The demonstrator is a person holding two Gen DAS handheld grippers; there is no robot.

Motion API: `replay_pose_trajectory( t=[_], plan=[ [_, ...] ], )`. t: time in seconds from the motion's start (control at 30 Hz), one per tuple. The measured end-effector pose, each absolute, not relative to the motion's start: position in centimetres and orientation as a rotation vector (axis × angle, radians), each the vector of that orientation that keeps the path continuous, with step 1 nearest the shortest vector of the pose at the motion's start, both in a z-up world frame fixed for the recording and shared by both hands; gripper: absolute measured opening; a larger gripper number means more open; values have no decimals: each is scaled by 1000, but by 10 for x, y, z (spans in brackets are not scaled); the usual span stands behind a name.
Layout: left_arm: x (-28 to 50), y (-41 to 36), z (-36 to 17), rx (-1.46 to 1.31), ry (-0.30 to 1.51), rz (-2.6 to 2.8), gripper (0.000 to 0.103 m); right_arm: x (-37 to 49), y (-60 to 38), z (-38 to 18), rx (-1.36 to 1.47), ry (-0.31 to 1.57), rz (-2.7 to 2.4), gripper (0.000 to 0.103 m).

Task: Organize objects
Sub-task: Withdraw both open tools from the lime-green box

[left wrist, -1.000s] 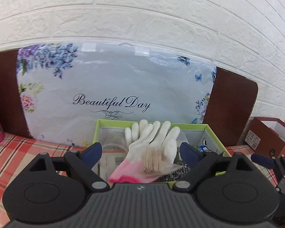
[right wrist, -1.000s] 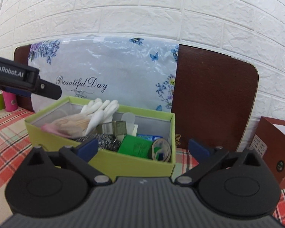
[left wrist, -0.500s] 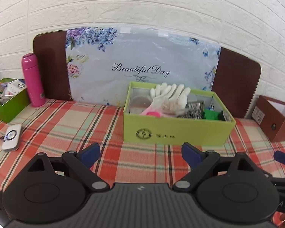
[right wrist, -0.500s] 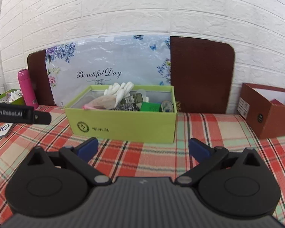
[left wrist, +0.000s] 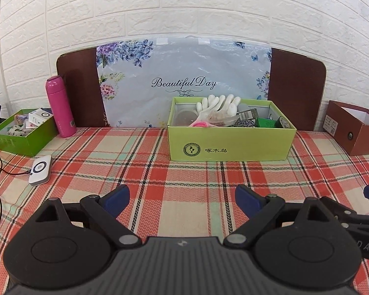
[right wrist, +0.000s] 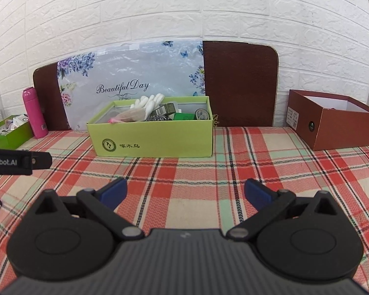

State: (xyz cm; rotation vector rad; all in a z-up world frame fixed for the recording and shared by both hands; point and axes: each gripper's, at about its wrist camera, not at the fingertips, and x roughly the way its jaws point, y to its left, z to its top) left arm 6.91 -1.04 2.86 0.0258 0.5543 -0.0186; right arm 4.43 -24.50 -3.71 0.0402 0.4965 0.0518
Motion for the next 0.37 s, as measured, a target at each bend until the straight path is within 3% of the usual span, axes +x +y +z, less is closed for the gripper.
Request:
replay_pose_trajectory(
  t=[0.37],
  plan=[
    [60, -1, 31, 14, 530, -26, 95, 46, -233, -37, 32, 504, 66, 103]
  ],
)
